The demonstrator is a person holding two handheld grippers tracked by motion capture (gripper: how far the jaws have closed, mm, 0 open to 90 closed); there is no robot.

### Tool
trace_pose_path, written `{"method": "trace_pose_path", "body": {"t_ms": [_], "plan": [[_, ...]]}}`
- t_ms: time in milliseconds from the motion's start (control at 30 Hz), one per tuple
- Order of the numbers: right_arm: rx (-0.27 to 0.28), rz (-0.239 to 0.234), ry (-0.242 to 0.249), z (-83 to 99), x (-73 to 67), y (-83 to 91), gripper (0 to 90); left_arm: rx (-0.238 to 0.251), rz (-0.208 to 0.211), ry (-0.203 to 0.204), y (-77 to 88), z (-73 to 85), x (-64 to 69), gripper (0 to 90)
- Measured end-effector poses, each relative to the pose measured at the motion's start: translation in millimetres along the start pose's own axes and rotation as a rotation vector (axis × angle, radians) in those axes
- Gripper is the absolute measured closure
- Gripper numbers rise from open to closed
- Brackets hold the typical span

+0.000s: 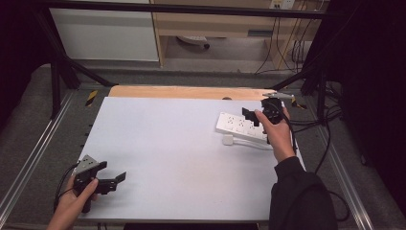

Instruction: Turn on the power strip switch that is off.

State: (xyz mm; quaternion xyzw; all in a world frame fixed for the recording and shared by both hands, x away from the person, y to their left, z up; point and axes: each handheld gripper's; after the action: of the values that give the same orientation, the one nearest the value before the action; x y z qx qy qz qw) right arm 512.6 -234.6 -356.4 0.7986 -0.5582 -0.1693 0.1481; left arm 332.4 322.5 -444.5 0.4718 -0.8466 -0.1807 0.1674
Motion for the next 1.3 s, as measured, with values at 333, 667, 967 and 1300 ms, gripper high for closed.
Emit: {"method": "trace_pose_path", "body": {"t_ms": [333,667,967,1300], "plan": [[-0.001,0.002,0.004,3.7,-4.8,-10.4,4.9,-0.001,0.001,0.001,-0.4,0.7,-0.2,7.9],[-0.001,-0.028,-0.047,12.4,-6.6,-29.0,5.1,-0.004,-0.001,0.003,0.7,0.9,-2.1,7.9],[-0.011,-0.007,-0.039,16.5,-8.7,-40.5,7.9,-0.005,0.001,0.001,0.3,1.4,-2.4,7.9],[-0.023,-0.002,-0.030,20.6,-11.8,-48.2,16.0,-0.007,0.003,0.001,0.0,1.8,-2.7,7.9]]}}
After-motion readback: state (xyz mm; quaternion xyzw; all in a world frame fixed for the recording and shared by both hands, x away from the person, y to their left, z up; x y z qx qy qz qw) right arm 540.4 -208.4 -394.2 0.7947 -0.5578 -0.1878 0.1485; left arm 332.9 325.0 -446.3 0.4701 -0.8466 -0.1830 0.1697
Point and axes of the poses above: each handheld gripper's, and its own axes: y roughly backward along the jaws, z roughly out of its underside, x roughly to its right, and after that the axes turned 7 degrees about x, right-handed
